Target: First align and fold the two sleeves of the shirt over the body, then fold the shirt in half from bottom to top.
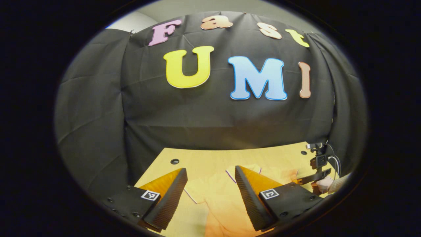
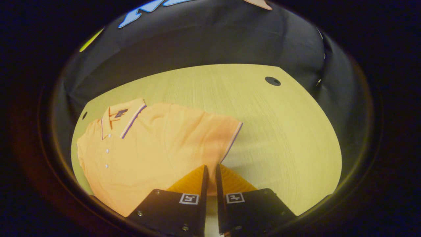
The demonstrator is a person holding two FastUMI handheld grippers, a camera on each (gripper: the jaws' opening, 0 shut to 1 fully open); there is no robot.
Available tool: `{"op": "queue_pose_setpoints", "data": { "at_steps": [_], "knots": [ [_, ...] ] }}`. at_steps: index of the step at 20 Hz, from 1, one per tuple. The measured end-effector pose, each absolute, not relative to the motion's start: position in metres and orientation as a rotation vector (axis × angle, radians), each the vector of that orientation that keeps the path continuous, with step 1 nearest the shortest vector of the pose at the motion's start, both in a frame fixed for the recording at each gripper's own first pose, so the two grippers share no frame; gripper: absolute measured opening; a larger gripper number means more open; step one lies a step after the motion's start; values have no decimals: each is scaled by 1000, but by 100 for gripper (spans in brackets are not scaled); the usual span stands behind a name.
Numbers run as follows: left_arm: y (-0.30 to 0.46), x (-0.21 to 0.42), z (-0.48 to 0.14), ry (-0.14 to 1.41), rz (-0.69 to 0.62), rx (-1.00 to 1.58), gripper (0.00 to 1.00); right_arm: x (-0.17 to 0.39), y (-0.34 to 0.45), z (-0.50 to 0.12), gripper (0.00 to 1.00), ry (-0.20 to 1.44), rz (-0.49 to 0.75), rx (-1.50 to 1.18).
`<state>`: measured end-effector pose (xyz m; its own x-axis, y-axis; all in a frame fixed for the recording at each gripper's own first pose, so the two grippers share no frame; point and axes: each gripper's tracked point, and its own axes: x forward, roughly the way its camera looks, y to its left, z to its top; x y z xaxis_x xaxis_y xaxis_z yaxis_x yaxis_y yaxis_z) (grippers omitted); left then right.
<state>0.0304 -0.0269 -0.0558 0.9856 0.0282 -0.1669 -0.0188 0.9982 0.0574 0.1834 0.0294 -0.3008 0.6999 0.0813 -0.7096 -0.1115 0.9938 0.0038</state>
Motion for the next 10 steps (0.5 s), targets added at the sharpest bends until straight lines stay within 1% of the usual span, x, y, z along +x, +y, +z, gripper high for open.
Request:
{"op": "queue_pose_setpoints", "data": {
  "at_steps": [3,5,8,10],
  "knots": [
    [-24,27,-56,169,30,53,94,187,29,-289,16,747,102,-84],
    [-22,26,-56,169,34,48,94,188,43,-274,16,694,128,-121],
    [-20,24,-57,172,39,45,95,187,79,-254,15,619,215,-194],
    [-19,22,-58,173,43,41,94,184,107,-243,15,576,287,-253]
  ]
}}
